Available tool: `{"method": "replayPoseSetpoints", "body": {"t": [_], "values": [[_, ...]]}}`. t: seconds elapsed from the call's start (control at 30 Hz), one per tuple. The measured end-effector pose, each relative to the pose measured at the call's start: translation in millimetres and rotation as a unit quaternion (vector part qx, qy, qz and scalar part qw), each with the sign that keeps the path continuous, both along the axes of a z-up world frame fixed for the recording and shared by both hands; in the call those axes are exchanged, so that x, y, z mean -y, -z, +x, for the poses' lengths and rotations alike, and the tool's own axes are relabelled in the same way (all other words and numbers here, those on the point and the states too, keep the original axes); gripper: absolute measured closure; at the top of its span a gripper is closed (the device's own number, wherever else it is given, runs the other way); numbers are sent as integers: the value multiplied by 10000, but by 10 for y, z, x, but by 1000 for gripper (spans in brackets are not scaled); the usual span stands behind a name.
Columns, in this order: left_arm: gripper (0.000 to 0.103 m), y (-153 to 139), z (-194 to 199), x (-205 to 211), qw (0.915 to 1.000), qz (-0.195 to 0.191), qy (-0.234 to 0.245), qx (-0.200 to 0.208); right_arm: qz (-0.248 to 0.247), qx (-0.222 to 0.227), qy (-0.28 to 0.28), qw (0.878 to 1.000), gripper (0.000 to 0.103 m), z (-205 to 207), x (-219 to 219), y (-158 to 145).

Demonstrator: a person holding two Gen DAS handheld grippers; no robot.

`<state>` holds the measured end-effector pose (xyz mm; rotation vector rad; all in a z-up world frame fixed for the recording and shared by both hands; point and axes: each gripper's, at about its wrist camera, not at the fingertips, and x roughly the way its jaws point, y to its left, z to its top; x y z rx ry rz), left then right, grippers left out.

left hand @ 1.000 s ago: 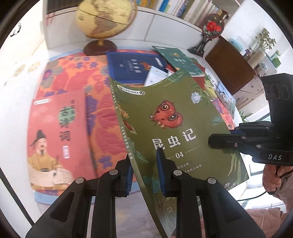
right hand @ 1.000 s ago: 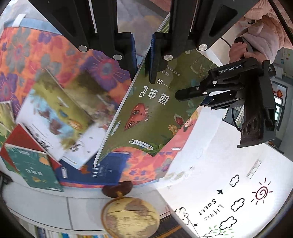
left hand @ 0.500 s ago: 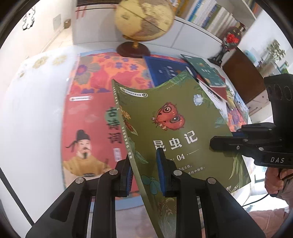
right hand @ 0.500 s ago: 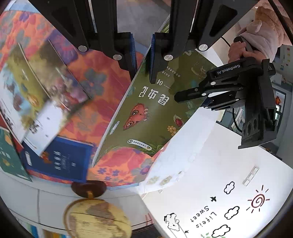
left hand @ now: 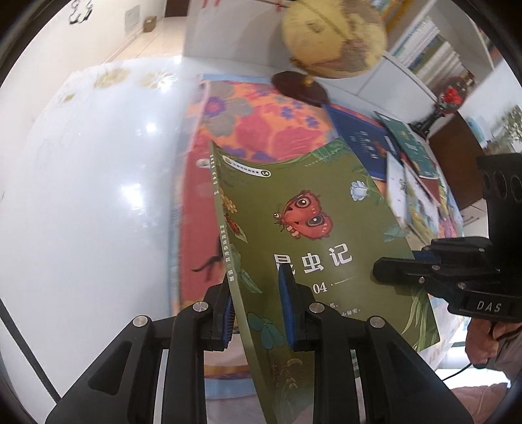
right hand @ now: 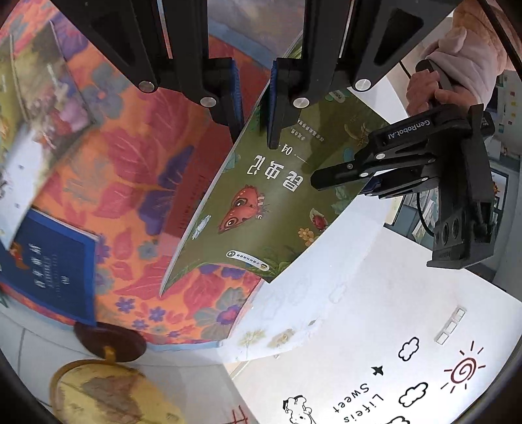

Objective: Organize books
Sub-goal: 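Lower the green butterfly book onto the red book and open both grippers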

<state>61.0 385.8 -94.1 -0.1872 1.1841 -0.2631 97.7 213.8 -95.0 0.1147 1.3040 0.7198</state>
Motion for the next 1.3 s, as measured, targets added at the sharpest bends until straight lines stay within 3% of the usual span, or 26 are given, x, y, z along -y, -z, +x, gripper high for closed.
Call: {"method": "replayPoseSetpoints", "body": {"t": [0.23, 0.6, 0.73, 1.3], "values": [[83, 208, 29, -147, 9995, -54, -80, -311, 282, -312, 430, 9982, 90, 4, -3, 257], [81, 398, 66, -224, 9974, -19, -264, -669, 33, -731, 534, 9959, 90, -12, -138, 584], [78, 394, 81, -200, 9973, 57, -237, -695, 175, -981, 783, 9919, 89, 3, -60, 694], [76, 410, 161, -80, 9942, 447, -141, -966, 310, -1169, 1244, 9848, 87, 40, 159, 740]]}}
